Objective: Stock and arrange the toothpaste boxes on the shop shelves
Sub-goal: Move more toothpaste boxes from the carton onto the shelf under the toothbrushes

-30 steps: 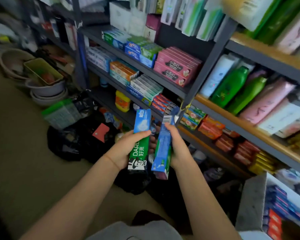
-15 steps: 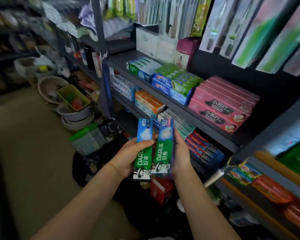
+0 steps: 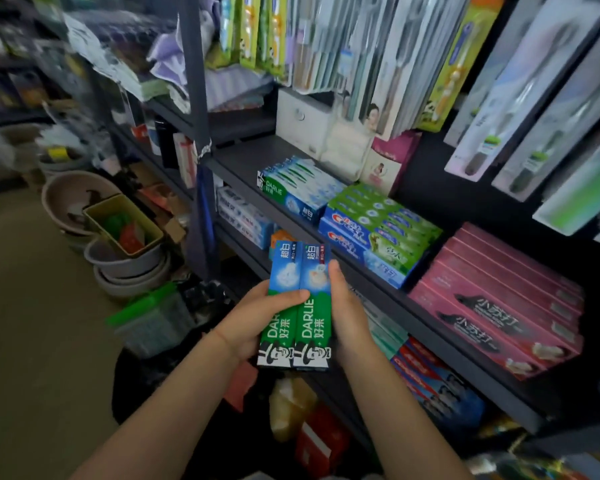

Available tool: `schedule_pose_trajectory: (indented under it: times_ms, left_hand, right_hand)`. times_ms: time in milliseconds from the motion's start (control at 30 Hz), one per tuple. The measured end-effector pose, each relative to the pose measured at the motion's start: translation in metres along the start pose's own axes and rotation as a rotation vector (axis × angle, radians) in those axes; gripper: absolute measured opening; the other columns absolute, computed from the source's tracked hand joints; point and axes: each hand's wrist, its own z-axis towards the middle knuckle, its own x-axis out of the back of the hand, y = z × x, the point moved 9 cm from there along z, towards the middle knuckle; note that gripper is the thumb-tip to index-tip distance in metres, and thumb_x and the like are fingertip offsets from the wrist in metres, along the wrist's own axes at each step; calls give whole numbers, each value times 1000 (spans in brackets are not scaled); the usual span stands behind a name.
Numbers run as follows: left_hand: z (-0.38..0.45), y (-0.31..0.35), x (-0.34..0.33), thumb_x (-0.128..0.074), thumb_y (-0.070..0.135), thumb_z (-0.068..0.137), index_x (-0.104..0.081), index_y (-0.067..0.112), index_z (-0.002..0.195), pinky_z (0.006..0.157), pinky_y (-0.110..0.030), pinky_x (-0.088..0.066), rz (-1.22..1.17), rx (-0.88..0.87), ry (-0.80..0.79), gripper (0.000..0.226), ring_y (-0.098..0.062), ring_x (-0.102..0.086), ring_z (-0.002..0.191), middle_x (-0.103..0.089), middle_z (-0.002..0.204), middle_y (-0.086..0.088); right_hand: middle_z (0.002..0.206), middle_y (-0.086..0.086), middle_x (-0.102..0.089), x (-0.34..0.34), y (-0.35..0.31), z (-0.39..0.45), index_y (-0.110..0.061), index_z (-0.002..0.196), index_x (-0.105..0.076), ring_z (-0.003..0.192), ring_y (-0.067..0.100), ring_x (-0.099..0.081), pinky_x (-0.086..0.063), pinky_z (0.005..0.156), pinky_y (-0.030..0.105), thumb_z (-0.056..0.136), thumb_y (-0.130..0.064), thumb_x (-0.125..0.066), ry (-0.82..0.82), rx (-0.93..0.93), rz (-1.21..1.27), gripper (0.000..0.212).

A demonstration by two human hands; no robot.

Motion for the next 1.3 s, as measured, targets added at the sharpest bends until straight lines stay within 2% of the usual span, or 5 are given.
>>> schedule_pose_trajectory:
  times_ms: [233,400,733,1000,1300]
  left_hand:
    - [72,70,56,-74,24,74,-68,8,114,77,-38,-58,24,45,-90,44,-29,-71,85,-72,106,-18]
    - [123,111,122,-69,37,88,-68,6,110,51,-30,-55,-149,127,69,38,-22,-64,57,-65,82,-13]
    - [185,151,126,-56,56,84,-80,19,96,95,-34,-53,-428,116,-29,45,-19,-69,96,-74,110,-6]
    - [221,173,127,-64,40,88,-69,19,103,83,-33,-54,-335,111,-84,26,-18,-67,84,-73,95,-5]
    - [246,184,122,-66,16,93,-59,6,112,55,-33,-56,16,27,-47,23,-25,-66,68,-66,92,-20]
  right_hand:
    - [103,1,-74,-47,-69,59,-21,100,-72,96,25,-70,-53,93,49,64,-62,-68,111,103,-66,55]
    - [72,8,-61,-58,-110,96,-11,97,-63,65,24,-58,-53,68,44,87,-34,-64,160,139,372,25]
    - [99,11,-73,-97,-134,115,-10,109,-60,88,28,-72,-58,83,44,75,-7,-71,51,312,571,36]
    - [107,-5,-59,-90,-178,115,-28,115,-62,95,8,-56,-38,71,3,81,-21,-80,301,428,-780,39]
    - [128,7,-56,-80,-229,155,-14,124,-54,129,31,-37,-47,91,41,95,-26,-60,722,417,-1261,33]
